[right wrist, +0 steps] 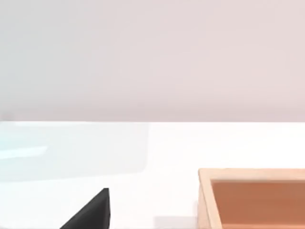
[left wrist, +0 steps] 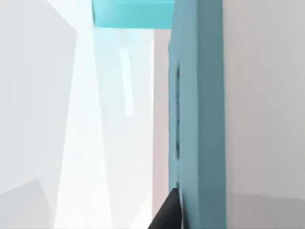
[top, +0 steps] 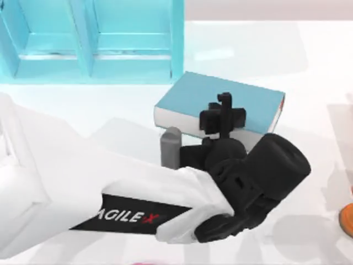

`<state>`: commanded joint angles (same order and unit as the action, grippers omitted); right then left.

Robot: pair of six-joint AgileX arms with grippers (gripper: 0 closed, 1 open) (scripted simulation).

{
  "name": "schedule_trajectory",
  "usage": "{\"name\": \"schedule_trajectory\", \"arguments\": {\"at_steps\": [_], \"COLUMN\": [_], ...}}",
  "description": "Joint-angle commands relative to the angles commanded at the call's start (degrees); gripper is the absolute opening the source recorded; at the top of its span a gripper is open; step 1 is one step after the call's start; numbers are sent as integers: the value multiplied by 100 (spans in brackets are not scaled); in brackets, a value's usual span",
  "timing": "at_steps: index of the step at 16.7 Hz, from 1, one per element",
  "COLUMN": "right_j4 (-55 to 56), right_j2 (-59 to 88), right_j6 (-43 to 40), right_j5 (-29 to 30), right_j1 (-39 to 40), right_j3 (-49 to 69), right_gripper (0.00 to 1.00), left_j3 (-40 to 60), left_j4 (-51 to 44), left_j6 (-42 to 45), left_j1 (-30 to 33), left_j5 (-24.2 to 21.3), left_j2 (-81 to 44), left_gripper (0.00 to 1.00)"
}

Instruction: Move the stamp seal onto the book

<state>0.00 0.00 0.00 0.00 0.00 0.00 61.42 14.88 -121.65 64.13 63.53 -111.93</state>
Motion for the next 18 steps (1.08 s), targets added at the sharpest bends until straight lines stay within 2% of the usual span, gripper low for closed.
{"name": "schedule_trajectory", "arguments": {"at_steps": [3,14,18], "right_j4": [0,0,0], "right_j2": [0,0,0], "right_j6": [0,0,0], "right_j5": [0,0,0], "right_j1": [0,0,0], "right_j3": [0,0,0], "right_gripper": [100,100,100], "left_j3": [-52,-84,-163], "left_j4": [-66,-195,125], "left_j6": [-226,-330,-343], "left_j1": [75,120,126], "left_j5": [239,273,274], "left_j2": [-148,-134,-361], "left_gripper": [0,0,0]}}
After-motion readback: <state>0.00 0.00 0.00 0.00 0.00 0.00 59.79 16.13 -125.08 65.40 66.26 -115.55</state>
